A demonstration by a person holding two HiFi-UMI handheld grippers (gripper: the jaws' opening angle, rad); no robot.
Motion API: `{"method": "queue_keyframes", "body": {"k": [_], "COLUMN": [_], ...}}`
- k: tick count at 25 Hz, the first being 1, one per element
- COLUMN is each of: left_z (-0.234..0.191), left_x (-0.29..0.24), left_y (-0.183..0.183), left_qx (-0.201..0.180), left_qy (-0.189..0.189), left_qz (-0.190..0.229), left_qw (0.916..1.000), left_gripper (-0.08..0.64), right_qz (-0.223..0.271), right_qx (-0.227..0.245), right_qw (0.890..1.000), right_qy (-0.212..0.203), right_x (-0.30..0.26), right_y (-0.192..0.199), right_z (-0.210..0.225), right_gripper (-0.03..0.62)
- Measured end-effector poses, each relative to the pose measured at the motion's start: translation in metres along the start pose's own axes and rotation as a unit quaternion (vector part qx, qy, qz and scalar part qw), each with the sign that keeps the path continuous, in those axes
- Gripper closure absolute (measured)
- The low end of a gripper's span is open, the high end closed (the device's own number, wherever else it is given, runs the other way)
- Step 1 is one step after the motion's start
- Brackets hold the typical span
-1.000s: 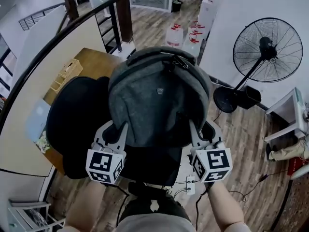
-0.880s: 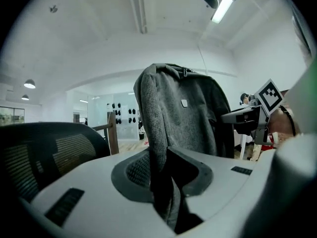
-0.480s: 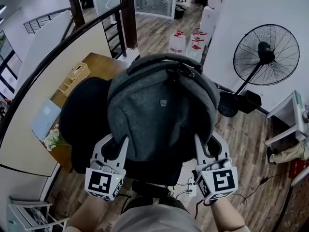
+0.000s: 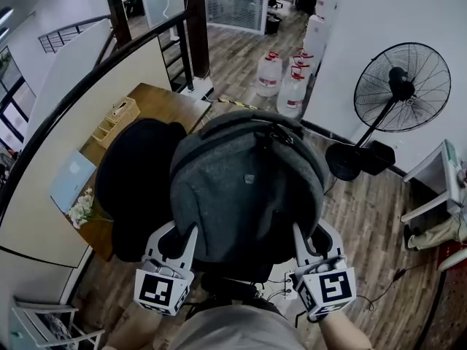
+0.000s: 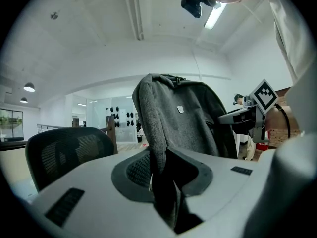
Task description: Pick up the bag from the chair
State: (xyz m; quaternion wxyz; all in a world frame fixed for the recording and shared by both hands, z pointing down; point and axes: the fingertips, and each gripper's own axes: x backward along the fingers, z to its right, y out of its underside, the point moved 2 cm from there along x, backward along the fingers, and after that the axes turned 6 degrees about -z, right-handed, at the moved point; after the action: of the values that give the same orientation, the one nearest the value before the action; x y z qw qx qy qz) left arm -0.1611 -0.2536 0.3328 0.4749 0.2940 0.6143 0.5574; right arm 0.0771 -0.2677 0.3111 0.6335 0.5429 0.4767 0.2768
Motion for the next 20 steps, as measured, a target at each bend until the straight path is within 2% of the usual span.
{"method": "queue_keyframes", "body": {"k": [20], "left_z": [0.002], "left_x": [0.002], "left_y": [-0.009], "left_qx": [-0.005], "left_qy": [0.002], "left_qz": [0.012], "left_qw": [0.9999], "left_gripper": [0.485], "right_qz": [0.005], "right_qx": [-0.002], "right_qw": [1.0], "right_qy": [0.005], "right_x": [0.008], "right_y": [-0.006], "right_z": [0.0], "right_gripper": [0.494]}}
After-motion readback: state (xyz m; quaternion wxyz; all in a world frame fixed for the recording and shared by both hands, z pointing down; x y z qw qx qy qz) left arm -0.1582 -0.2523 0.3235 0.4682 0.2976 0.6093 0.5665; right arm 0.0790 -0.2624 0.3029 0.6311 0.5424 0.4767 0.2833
